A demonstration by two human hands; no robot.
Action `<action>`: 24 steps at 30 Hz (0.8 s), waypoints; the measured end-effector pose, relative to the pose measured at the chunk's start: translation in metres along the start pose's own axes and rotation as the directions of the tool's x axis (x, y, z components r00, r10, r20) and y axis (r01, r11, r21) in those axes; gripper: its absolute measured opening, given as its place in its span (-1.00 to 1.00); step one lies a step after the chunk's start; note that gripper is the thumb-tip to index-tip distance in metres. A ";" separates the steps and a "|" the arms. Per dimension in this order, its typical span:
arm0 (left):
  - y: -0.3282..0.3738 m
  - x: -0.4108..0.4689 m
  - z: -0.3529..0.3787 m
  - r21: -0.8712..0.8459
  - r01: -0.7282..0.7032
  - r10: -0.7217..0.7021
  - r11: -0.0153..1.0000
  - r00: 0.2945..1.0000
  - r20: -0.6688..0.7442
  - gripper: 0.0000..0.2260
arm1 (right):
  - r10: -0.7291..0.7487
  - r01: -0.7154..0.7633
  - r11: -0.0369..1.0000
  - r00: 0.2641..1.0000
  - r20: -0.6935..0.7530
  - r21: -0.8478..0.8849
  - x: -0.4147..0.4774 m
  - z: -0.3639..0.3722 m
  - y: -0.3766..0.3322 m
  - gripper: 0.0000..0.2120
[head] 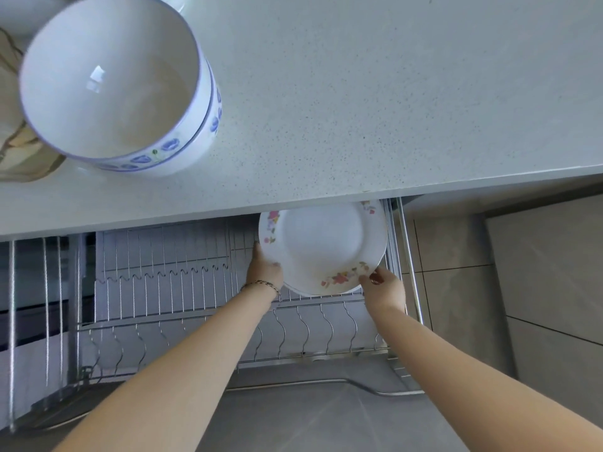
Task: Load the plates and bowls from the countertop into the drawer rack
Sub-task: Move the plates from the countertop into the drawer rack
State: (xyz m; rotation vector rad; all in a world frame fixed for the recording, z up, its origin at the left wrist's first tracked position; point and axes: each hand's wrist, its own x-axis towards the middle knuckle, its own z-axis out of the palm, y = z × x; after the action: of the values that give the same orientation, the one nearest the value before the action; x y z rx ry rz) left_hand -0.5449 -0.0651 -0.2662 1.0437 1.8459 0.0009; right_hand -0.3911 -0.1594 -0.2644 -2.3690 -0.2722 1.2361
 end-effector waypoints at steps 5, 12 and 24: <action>0.006 0.001 0.011 -0.486 0.292 -0.253 0.824 0.956 0.146 -0.60 | 0.012 -0.013 0.998 0.999 -0.030 -0.055 0.001 0.010 -0.003 -0.81; 0.004 -0.023 0.001 0.109 0.107 -0.120 0.988 0.985 0.123 -0.61 | -0.036 0.104 0.938 0.978 0.205 -0.330 -0.001 -0.015 0.000 -0.66; 0.138 -0.173 0.000 0.449 -0.563 0.361 0.693 0.811 0.460 -0.67 | -0.145 0.298 0.824 0.933 0.329 -0.482 -0.057 -0.201 -0.062 -0.65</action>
State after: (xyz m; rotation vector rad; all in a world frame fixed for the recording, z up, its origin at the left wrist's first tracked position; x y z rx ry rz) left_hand -0.4281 -0.0907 -0.0803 1.8037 1.2241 -0.4299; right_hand -0.2581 -0.1861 -0.0934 -2.4812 -1.0804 1.5233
